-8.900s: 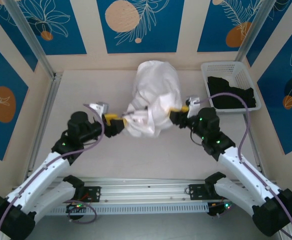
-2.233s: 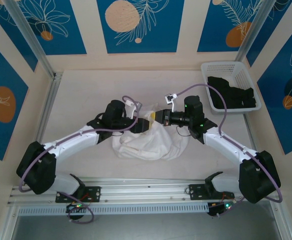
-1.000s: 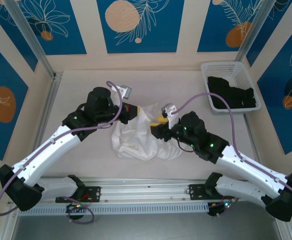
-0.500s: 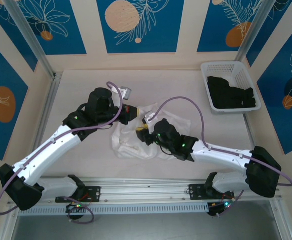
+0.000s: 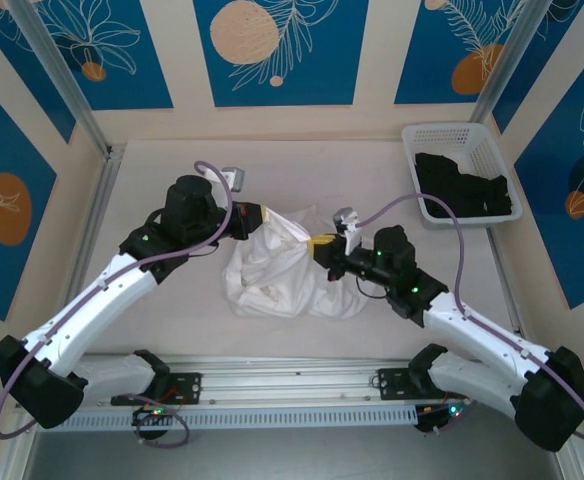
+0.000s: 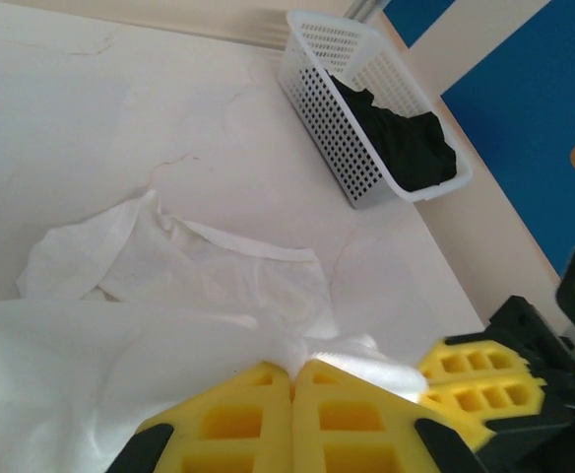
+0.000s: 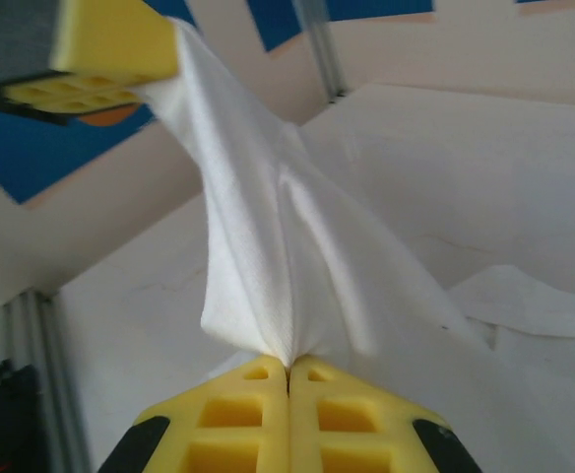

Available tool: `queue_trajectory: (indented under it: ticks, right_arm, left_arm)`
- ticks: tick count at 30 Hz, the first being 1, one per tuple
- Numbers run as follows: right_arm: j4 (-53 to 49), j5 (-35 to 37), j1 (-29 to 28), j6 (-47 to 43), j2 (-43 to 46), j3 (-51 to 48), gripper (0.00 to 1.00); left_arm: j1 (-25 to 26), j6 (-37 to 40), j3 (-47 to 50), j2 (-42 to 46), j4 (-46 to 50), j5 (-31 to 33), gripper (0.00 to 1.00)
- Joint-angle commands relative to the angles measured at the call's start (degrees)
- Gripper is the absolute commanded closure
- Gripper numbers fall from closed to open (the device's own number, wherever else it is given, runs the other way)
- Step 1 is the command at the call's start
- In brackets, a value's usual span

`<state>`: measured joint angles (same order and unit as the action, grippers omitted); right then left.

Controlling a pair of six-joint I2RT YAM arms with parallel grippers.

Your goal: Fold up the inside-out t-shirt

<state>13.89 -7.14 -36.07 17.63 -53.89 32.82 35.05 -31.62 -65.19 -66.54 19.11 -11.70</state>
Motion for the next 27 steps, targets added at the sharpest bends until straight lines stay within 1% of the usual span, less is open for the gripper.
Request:
queue_trajectory:
  ticks: [1, 6, 9, 12, 13, 15, 18, 20, 21, 24, 27]
  right_arm:
    - [2.47, -15.3, 3.11, 3.21, 0.88, -0.41, 1.0]
    - [6.21, -21.13, 4.74, 5.91, -2.35, 0.36, 1.0]
    - [7.79, -21.89, 4.96, 6.81, -4.64, 1.05, 1.0]
    - [8.81, -22.07, 4.96, 7.3, -6.39, 1.44, 1.0]
    - [9.11, -21.55, 4.96, 7.63, -6.91, 1.49, 1.0]
    - [9.78, -20.8, 4.92, 8.17, -7.93, 1.61, 1.0]
    - [10.26, -19.65, 4.96, 8.88, -9.42, 2.02, 1.0]
    - [10.43, -19.11, 5.04, 9.3, -10.19, 2.26, 1.0]
    - [10.51, -19.04, 5.04, 9.43, -10.48, 2.36, 1.0]
    - [10.65, -18.84, 5.13, 9.71, -10.88, 2.69, 1.0]
    - [10.71, -18.05, 5.21, 9.88, -10.88, 2.68, 1.0]
  left_arm:
    - [-0.59, 0.72, 0.49, -0.13, -1.45, 3.78, 1.0]
    - [-0.97, 2.7, 0.76, -3.6, -1.19, 7.54, 1.0]
    - [-1.22, 3.72, 0.49, -5.86, -0.45, 8.81, 0.99]
    - [-1.3, 4.78, 1.33, -6.49, 0.19, 11.46, 0.98]
    - [-1.37, 5.04, 1.82, -6.49, 0.46, 12.3, 0.95]
    - [-1.39, 4.92, 3.33, -5.47, 0.38, 12.89, 0.86]
    - [-1.32, 3.32, 7.68, -1.95, -1.86, 10.39, 0.71]
    - [-1.33, 1.19, 11.68, 0.99, -4.68, 6.56, 0.6]
    - [-1.34, 0.16, 13.2, 2.12, -5.26, 5.13, 0.57]
    - [-1.23, -3.0, 17.29, 4.99, -7.12, 1.51, 0.53]
    - [-0.67, -7.02, 21.15, 5.9, -12.11, -2.68, 0.53]
